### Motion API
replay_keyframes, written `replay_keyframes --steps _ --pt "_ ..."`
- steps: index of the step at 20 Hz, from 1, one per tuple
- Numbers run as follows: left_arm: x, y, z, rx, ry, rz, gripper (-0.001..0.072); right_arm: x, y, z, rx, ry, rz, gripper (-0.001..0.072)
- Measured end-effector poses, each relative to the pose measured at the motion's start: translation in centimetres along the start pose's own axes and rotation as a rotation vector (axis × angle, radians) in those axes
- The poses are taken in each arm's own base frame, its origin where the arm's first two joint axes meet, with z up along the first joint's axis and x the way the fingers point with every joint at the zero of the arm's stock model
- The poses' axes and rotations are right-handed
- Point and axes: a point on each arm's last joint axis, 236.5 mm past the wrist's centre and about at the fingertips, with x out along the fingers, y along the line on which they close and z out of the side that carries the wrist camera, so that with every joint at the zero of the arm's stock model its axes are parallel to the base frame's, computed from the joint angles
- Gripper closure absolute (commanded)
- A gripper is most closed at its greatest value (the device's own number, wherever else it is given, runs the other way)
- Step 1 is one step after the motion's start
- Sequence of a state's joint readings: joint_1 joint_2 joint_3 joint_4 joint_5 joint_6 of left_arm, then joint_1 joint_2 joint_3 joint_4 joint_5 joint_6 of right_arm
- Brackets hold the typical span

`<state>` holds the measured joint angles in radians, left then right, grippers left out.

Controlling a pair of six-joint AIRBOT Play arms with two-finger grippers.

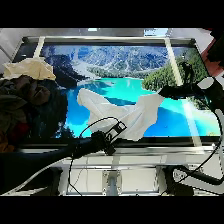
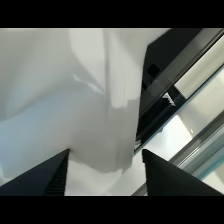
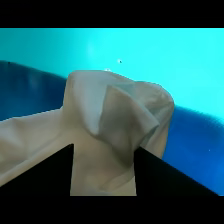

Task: Fold the shirts.

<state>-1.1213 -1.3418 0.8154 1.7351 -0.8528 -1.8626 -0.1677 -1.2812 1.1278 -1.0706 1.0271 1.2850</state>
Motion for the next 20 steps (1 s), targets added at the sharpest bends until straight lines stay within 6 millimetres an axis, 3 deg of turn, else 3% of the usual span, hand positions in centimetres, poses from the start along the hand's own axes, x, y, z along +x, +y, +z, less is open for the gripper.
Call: replay_keyframes --steps 2,3,4,5,7,9,10,12,13,18,19,20 --pt "0.1 0.1 0.3 0.009 -0.012 0.007 0.0247 0.0 0.1 0.0 0.003 0.002 0.003 0.0275" --pt "0.1 0.2 0.4 0.015 -0.015 0.011 0.0342 0.0 0.1 -0.1 0.003 0.003 0.004 0.0274" --pt "0.2 0.3 0.5 0.021 -0.022 0.016 0.0514 0.0 0.1 -0.1 0.003 0.004 0.004 0.0275" --pt "0.2 0.5 0.6 0.028 -0.026 0.023 0.0614 0.0 0.1 -0.1 0.003 0.004 0.005 0.0275" --pt "0.3 0.7 0.7 0.037 -0.026 0.033 0.0694 0.0 0.1 -0.1 0.004 0.004 0.005 0.0275" --pt "0.3 0.9 0.8 0.047 -0.034 0.041 0.0695 0.0 0.1 -0.1 0.004 0.005 0.006 0.0285" --pt "0.2 1.0 0.9 0.052 -0.036 0.047 0.0695 0.0 0.1 -0.1 0.004 0.006 0.006 0.0354" --pt "0.2 1.7 0.8 0.071 -0.029 0.077 0.0695 0.0 0.2 -0.1 0.004 0.006 0.007 0.0597" --pt "0.0 2.4 0.7 0.080 -0.017 0.106 0.0695 -0.1 0.2 -0.1 0.002 0.005 0.007 0.0680" --pt "-4.0 7.4 2.2 0.120 -0.024 0.314 0.0695 -2.4 1.2 1.0 -0.055 -0.063 0.003 0.0682" --pt "-5.1 8.2 2.8 0.118 -0.046 0.346 0.0695 -3.1 1.4 1.2 -0.070 -0.079 0.000 0.0650" --pt "-6.1 8.7 3.4 0.115 -0.066 0.369 0.0695 -3.6 1.6 1.3 -0.083 -0.092 -0.005 0.0567"
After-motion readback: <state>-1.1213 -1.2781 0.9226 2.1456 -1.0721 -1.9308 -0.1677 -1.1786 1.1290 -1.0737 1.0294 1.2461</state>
